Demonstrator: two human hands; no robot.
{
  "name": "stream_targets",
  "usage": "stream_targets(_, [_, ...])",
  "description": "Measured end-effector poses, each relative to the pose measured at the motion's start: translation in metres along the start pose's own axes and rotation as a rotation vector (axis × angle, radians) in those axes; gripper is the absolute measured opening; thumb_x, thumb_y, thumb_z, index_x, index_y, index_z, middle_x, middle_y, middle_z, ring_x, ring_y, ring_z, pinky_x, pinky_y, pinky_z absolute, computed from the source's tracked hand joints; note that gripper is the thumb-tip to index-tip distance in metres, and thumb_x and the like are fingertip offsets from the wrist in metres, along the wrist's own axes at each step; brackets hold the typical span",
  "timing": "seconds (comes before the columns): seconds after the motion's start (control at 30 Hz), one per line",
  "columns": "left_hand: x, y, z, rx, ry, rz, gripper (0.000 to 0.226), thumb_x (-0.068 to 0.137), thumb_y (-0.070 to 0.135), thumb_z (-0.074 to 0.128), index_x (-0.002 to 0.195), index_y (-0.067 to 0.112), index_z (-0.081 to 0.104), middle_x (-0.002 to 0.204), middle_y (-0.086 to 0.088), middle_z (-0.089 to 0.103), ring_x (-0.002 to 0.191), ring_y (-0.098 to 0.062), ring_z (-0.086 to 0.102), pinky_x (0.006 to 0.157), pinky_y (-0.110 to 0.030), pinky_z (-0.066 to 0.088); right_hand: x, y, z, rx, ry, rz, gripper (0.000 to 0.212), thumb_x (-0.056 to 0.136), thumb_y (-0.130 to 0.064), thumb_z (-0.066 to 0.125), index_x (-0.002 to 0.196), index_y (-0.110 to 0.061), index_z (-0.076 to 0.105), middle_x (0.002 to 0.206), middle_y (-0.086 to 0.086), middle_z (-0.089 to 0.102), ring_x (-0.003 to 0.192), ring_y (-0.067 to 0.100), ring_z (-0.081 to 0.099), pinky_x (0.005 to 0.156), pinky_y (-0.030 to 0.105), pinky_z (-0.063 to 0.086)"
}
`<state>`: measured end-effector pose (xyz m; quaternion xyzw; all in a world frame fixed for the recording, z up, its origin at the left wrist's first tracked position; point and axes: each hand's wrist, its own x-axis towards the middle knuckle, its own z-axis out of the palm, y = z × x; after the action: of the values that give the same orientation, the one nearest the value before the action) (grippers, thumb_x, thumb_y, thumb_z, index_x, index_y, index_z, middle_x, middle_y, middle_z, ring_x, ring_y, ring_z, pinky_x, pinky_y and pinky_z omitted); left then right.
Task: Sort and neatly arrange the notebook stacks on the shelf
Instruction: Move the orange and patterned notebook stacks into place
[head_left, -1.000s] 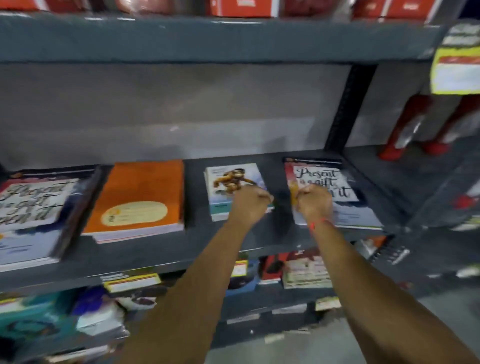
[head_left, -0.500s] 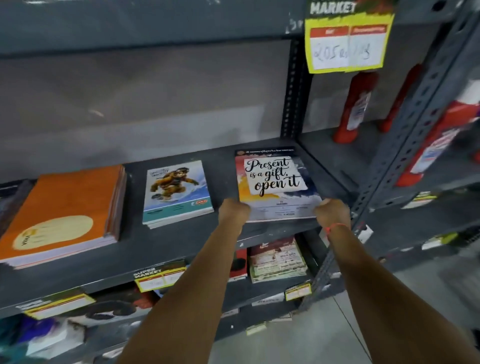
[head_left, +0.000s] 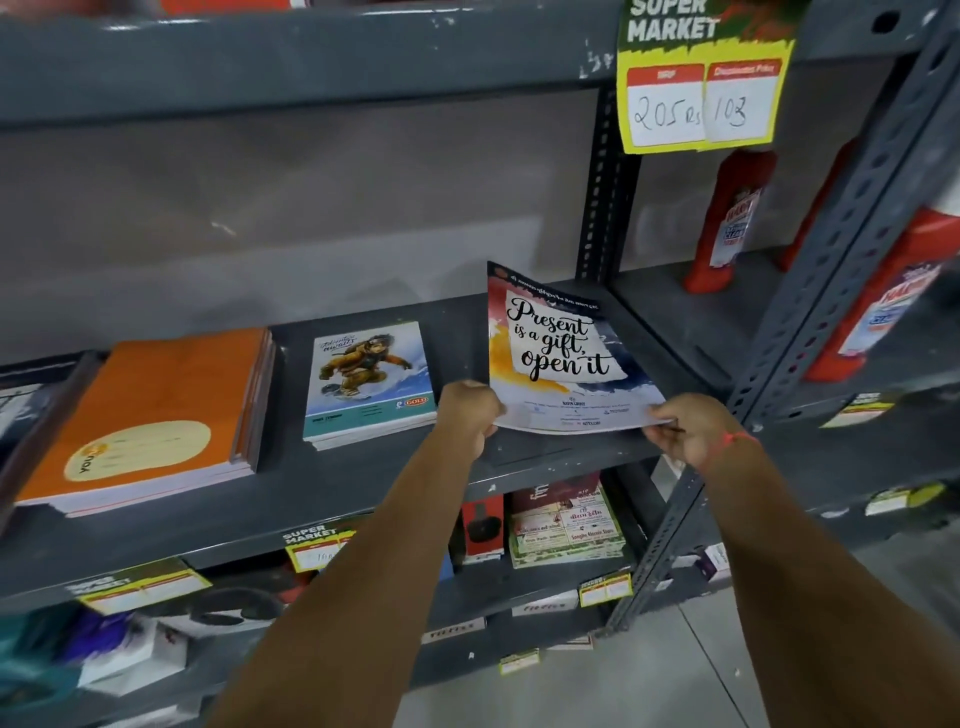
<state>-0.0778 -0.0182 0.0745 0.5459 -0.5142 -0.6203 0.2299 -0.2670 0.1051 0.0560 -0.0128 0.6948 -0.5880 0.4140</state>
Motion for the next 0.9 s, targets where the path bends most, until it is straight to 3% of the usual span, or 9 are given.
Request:
stream_targets(0.17, [-0.013,0.011,-0.042,-0.082,0.027,0.062,0.031,0.080,-0.008,0.058,0.062,0.014,0.046,0.064,-0.004,0.049,0.055,-0.012,0.044,0.048,-0.019,0.042,-0.033,-0.015,0.025,0.058,-0.109,-0.071,0.025,0.088,0.006,0.052,0.067,-0.007,0.049,0.073,0.008,0.055,0.066,0.014,0.053,0.037,0.013,0.051])
stream_targets(0.37, [-0.033,0.011,-0.140,-0.118,0.117,0.144,0.032,0.076,-0.011,0.060,0.059,0.013,0.047,0.058,-0.004,0.048,0.047,-0.013,0.041,0.037,-0.017,0.038,-0.085,-0.019,0.108,0.009,-0.235,-0.148,0.027,0.088,0.008,0.051,0.068,-0.010,0.046,0.073,0.007,0.055,0.066,0.013,0.053,0.039,0.014,0.052])
stream_targets(0.43, [-0.040,0.011,-0.181,-0.123,0.156,0.162,0.031,0.077,-0.010,0.059,0.060,0.013,0.045,0.059,-0.005,0.046,0.047,-0.014,0.040,0.040,-0.019,0.037,-0.104,-0.012,0.142,0.004,-0.288,-0.170,0.028,0.088,0.007,0.051,0.067,-0.011,0.045,0.073,0.007,0.055,0.064,0.013,0.054,0.038,0.012,0.051])
stream_targets(0.57, [-0.052,-0.002,-0.296,-0.172,0.213,0.205,0.031,0.078,-0.008,0.059,0.062,0.015,0.043,0.056,-0.002,0.049,0.043,-0.009,0.046,0.038,-0.015,0.041,-0.150,0.018,0.236,0.027,-0.385,-0.194,0.030,0.087,0.007,0.051,0.067,-0.014,0.041,0.072,0.008,0.051,0.040,0.011,0.058,0.036,0.012,0.049])
stream_targets(0.73, [-0.061,-0.035,-0.454,-0.141,0.283,0.244,0.039,0.073,-0.012,0.056,0.053,0.016,0.038,0.038,0.002,0.046,0.048,-0.018,0.040,0.049,-0.020,0.033,-0.217,0.077,0.369,0.011,-0.488,-0.202,0.030,0.086,0.008,0.052,0.067,-0.013,0.042,0.070,0.006,0.052,0.051,0.014,0.057,0.035,0.011,0.048])
stream_targets(0.83, [-0.068,-0.054,-0.538,-0.142,0.332,0.197,0.043,0.071,-0.013,0.058,0.051,0.019,0.036,0.024,0.009,0.037,0.036,-0.012,0.035,0.050,-0.021,0.026,-0.251,0.113,0.440,0.009,-0.535,-0.186,0.031,0.086,0.008,0.052,0.070,-0.014,0.039,0.072,0.007,0.049,0.041,0.010,0.065,0.033,0.010,0.045])
stream_targets(0.9, [-0.068,-0.066,-0.584,-0.147,0.379,0.168,0.040,0.069,-0.015,0.058,0.051,0.015,0.039,0.027,0.005,0.041,0.044,-0.015,0.036,0.053,-0.022,0.025,-0.268,0.135,0.479,-0.017,-0.523,-0.169,0.029,0.086,0.008,0.053,0.071,-0.013,0.040,0.073,0.008,0.050,0.030,0.004,0.058,0.033,0.010,0.046])
